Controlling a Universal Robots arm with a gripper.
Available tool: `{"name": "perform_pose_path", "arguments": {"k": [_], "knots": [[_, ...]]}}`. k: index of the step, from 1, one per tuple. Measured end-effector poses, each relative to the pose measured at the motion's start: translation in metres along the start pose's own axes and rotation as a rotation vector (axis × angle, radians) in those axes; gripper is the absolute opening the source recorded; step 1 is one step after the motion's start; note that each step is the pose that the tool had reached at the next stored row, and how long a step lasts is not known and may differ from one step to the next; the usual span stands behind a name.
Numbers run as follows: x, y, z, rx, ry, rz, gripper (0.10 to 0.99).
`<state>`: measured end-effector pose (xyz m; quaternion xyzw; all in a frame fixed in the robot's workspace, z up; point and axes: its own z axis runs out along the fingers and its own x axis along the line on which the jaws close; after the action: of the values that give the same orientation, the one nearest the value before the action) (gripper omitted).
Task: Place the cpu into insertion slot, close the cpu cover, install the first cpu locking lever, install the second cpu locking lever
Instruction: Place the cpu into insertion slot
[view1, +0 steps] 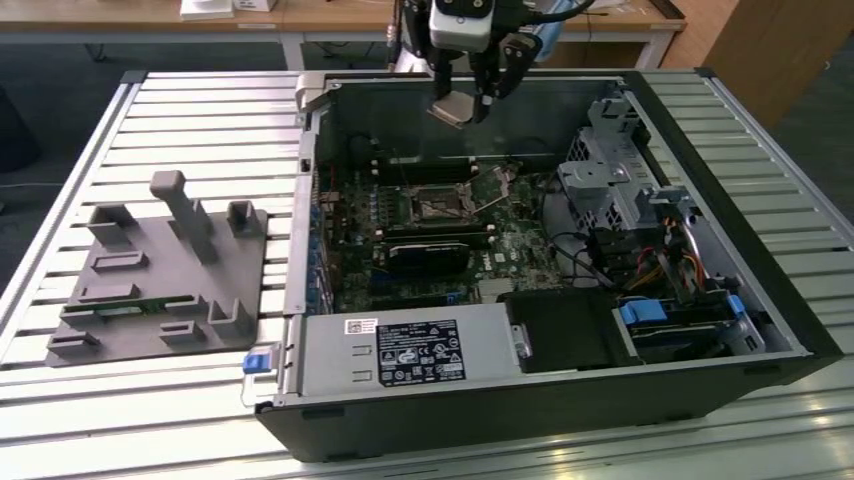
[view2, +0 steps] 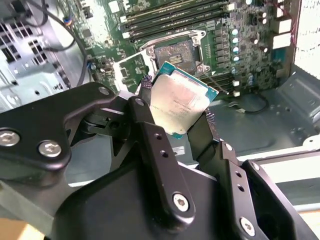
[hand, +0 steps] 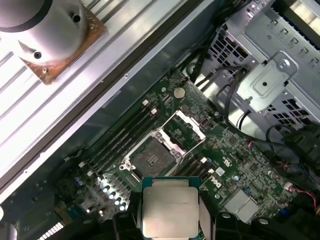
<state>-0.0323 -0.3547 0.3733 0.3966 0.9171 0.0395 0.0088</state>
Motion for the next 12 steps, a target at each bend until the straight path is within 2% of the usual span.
{"name": "perform_pose_path", "arguments": {"k": [12], "knots": [[0.0000,-0.0002,0.0015,-0.001,-0.0177,0.198,0.541]]}}
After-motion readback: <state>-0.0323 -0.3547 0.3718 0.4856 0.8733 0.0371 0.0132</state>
